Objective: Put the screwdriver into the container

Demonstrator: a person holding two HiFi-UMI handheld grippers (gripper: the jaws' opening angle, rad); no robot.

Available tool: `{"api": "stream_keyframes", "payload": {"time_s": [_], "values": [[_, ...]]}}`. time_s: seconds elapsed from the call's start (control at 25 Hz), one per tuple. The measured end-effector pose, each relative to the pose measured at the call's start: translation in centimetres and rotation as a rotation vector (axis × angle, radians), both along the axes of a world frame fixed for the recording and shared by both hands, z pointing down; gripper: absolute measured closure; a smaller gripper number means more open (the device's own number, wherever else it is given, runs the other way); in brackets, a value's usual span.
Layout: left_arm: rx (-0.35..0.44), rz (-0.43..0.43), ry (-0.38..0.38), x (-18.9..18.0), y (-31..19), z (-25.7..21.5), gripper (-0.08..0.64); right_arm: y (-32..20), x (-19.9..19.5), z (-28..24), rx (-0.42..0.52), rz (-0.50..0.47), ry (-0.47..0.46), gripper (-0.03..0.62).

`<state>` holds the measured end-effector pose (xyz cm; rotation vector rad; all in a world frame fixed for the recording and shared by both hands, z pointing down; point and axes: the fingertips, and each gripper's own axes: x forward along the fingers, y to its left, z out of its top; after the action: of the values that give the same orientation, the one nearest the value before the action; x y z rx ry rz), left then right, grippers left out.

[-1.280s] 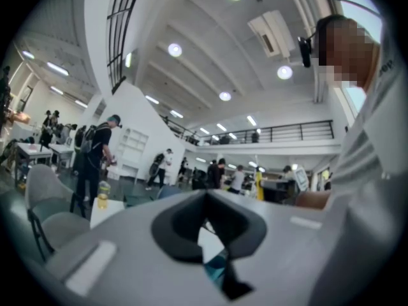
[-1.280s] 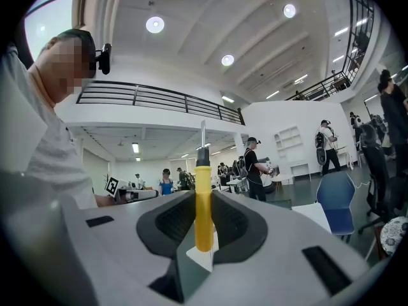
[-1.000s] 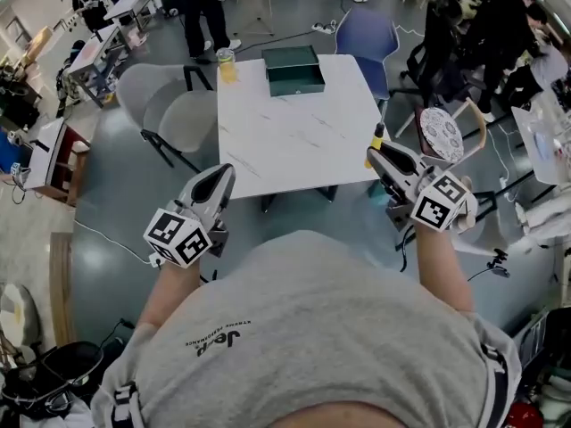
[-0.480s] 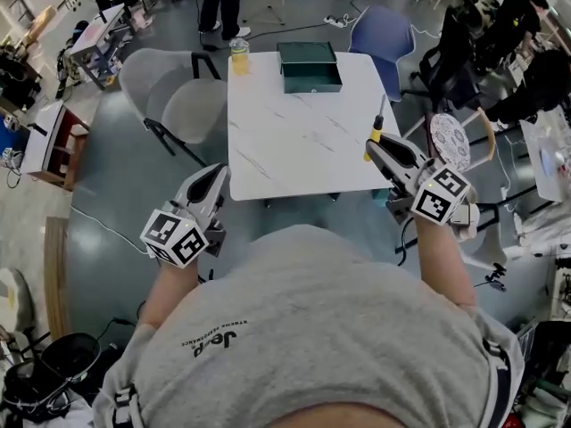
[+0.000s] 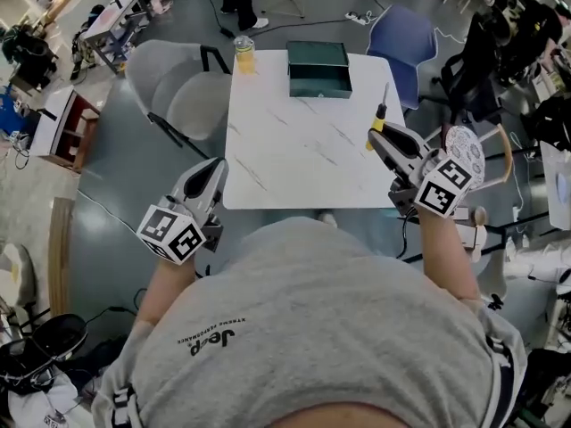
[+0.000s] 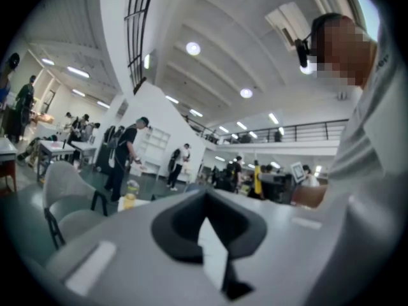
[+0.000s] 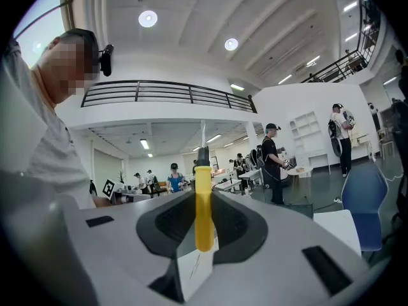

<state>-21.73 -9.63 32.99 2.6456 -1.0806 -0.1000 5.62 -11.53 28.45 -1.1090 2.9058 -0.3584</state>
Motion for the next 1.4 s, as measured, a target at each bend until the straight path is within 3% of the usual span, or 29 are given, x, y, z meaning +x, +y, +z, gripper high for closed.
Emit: {"api": "stream_keyframes", "payload": {"time_s": [0.48, 0.76, 1.08, 1.4], "values": [[-0.022, -0.088, -0.026, 15.3, -9.9, -0.4, 0.560, -12.0, 14.9, 1.1, -0.021, -0.089, -0.061, 0.515], [-0.036, -0.097, -0.070, 20.6, -13.6, -0.3, 0.560, -16.4, 19.3, 2.9, -0.036, -0.115, -0.098, 0.515], [-0.059, -0.091, -0.059, 18.2, -16.4, 1.5, 0.560, -19.9, 17.4, 4.7, -0.050, -0.103, -0.064, 0.515], [-0.058, -0.025, -0.058, 13.7, -21.5, 3.9, 0.560, -24.1, 12.1, 7.0, -0.059, -0.084, 0.117, 0.515]]}}
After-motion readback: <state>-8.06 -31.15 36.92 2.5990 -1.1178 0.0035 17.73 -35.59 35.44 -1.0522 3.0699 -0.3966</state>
